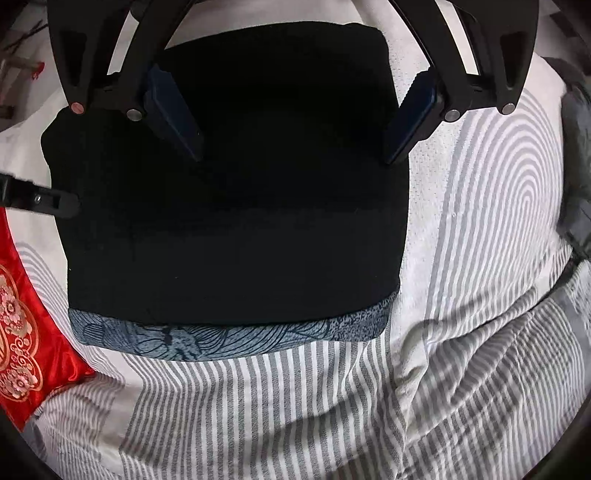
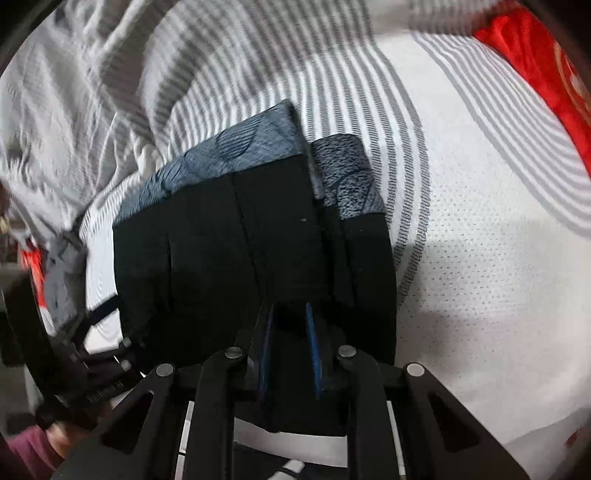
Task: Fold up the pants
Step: 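Release the bundle and pull both grippers back from it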
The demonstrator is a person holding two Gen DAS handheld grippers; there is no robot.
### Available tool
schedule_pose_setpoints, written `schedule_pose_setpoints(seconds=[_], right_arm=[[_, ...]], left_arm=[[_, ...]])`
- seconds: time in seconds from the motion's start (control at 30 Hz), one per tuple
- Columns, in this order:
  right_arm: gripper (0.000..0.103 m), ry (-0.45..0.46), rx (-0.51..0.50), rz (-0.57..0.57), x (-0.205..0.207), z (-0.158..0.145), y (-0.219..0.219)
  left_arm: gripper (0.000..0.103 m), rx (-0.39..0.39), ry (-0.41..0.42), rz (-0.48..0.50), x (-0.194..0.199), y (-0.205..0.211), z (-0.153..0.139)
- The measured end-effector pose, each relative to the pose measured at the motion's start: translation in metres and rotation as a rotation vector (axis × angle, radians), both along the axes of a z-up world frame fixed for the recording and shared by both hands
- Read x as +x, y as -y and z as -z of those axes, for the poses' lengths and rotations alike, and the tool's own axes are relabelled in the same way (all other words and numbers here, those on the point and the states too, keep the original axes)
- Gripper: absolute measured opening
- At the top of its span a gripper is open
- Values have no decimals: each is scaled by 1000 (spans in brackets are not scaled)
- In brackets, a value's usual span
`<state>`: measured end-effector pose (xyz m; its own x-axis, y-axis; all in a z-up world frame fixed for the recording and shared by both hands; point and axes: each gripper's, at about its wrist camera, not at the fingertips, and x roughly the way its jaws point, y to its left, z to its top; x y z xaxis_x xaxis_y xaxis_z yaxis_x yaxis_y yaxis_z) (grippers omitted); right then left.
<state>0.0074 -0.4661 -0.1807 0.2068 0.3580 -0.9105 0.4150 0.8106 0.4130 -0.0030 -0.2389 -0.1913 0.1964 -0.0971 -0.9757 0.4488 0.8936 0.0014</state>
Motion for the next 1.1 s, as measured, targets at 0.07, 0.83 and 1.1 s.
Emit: schedule_pose_setpoints(seconds=[0.07, 0.83, 1.1], right_arm=[[27, -6, -15, -8, -1, -7, -5], [103, -62, -170, 0, -49, -84, -63], [103, -104, -208, -17, -49, -100, -75]], left_arm=[[97, 11, -23, -1, 1, -3, -3], [102, 54, -97, -19, -54, -25, -74], [102, 62, -93, 8, -63, -30, -94]])
